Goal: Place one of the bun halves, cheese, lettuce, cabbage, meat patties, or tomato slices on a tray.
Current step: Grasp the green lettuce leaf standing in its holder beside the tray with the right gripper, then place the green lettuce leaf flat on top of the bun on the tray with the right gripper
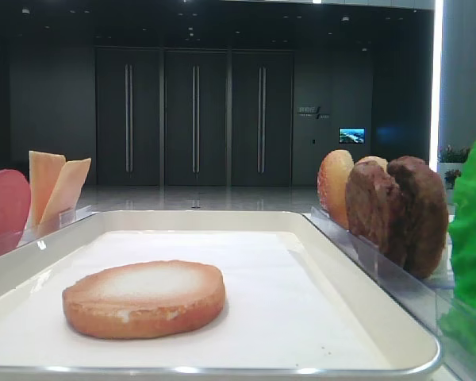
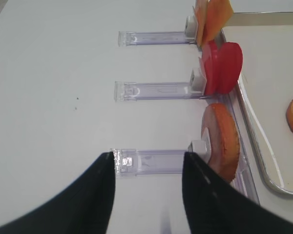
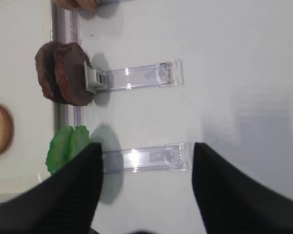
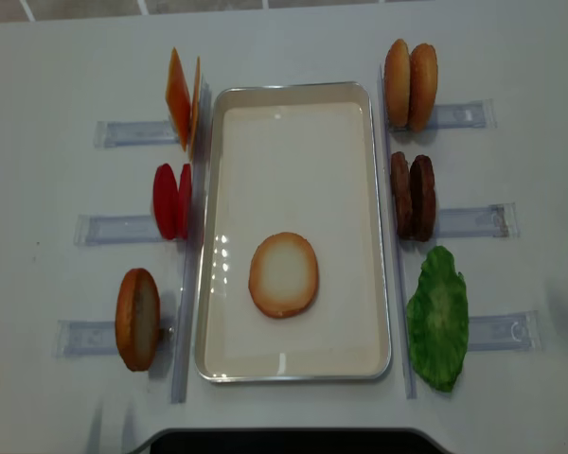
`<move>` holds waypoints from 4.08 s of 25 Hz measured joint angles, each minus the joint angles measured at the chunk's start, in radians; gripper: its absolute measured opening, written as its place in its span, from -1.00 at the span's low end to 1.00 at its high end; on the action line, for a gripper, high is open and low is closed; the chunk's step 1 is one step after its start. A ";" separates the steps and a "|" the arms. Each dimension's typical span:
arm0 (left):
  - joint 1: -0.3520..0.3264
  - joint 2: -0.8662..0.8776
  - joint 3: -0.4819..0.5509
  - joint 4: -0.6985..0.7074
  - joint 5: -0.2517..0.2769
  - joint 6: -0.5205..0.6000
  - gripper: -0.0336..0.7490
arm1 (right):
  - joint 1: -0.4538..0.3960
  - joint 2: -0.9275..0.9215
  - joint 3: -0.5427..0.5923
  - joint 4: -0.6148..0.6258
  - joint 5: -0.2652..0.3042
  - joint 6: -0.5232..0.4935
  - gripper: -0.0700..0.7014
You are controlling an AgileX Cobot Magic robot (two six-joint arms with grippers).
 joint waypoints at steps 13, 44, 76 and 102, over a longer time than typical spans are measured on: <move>0.000 0.000 0.000 0.000 0.000 0.000 -0.03 | 0.121 -0.197 0.180 0.045 0.008 0.144 0.16; 0.000 0.000 0.000 0.000 0.000 0.000 -0.03 | 0.547 0.183 0.219 0.015 -0.227 0.324 0.23; 0.000 0.000 0.000 0.000 0.000 0.000 -0.03 | 0.588 0.305 0.259 0.045 -0.337 0.265 -0.06; 0.000 0.000 0.000 0.000 0.000 0.000 -0.03 | 0.588 0.220 0.177 0.050 -0.193 0.303 -0.75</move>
